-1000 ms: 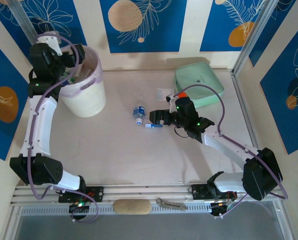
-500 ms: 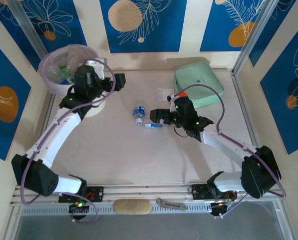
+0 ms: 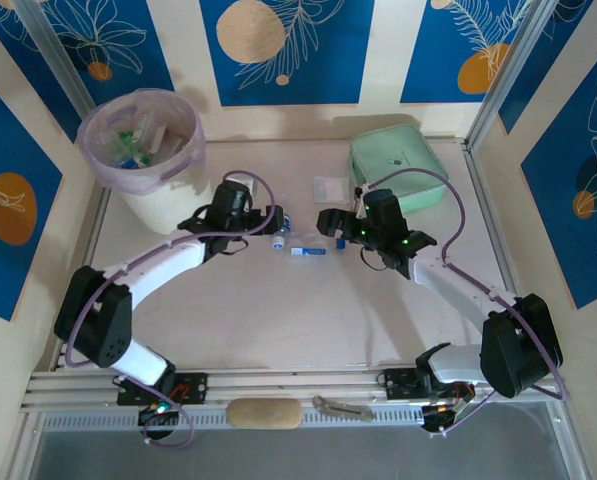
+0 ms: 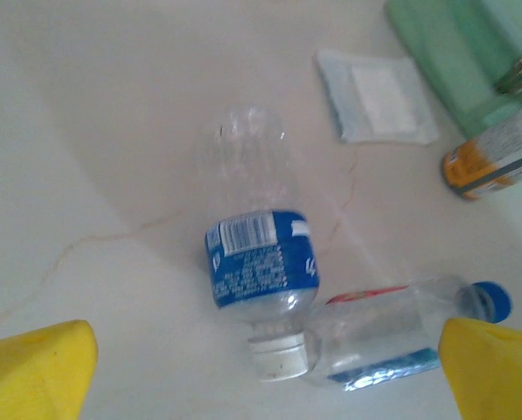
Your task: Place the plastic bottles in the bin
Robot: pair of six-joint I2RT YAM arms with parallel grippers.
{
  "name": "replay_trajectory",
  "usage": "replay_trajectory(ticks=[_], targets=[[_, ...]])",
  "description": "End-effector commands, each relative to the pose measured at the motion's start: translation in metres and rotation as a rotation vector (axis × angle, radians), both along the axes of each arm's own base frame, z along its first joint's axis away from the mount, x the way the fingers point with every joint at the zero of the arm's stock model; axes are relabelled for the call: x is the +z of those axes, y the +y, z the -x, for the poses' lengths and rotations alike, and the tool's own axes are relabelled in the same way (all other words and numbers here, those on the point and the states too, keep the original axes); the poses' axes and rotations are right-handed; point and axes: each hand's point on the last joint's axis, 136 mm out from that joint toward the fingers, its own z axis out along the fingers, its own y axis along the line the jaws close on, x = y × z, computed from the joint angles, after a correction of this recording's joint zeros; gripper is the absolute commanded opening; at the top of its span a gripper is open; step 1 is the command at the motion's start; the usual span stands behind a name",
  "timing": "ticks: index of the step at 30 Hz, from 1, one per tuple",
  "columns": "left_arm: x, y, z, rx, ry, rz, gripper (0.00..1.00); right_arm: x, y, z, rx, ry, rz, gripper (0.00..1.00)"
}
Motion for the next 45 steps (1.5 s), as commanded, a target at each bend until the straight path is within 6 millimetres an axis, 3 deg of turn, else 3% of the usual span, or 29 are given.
replay_trajectory(ticks=[1,8,14,19,29,37,42,45], targets=[[-0.009,-0.007,-0.007,0.052,-0.009,0.022,1.00,0.000,-0.006,0.005,-0.024,0.013,-0.021,0.99],[-0.055,-0.027,-0.015,0.022,0.073,0.007,1.00,-0.001,-0.008,0.010,-0.035,0.020,-0.034,0.99],[-0.069,-0.045,-0.037,-0.025,0.088,-0.041,1.00,0.008,-0.017,0.013,-0.057,-0.014,-0.019,0.99],[-0.083,-0.057,-0.057,-0.038,0.093,-0.070,1.00,0.004,-0.019,0.018,-0.065,-0.004,-0.033,0.99],[-0.107,-0.054,-0.074,-0.052,0.111,-0.190,0.87,0.006,-0.029,0.028,-0.083,-0.022,-0.035,0.99],[-0.104,-0.053,-0.076,-0.073,0.096,-0.211,0.56,0.005,-0.030,0.028,-0.082,-0.017,-0.052,0.99],[-0.074,-0.049,-0.074,-0.076,0.041,-0.198,0.55,0.005,-0.028,0.027,-0.075,-0.017,-0.053,0.99],[-0.043,-0.044,-0.074,-0.083,-0.010,-0.189,0.55,0.005,-0.025,0.025,-0.065,-0.020,-0.061,0.99]])
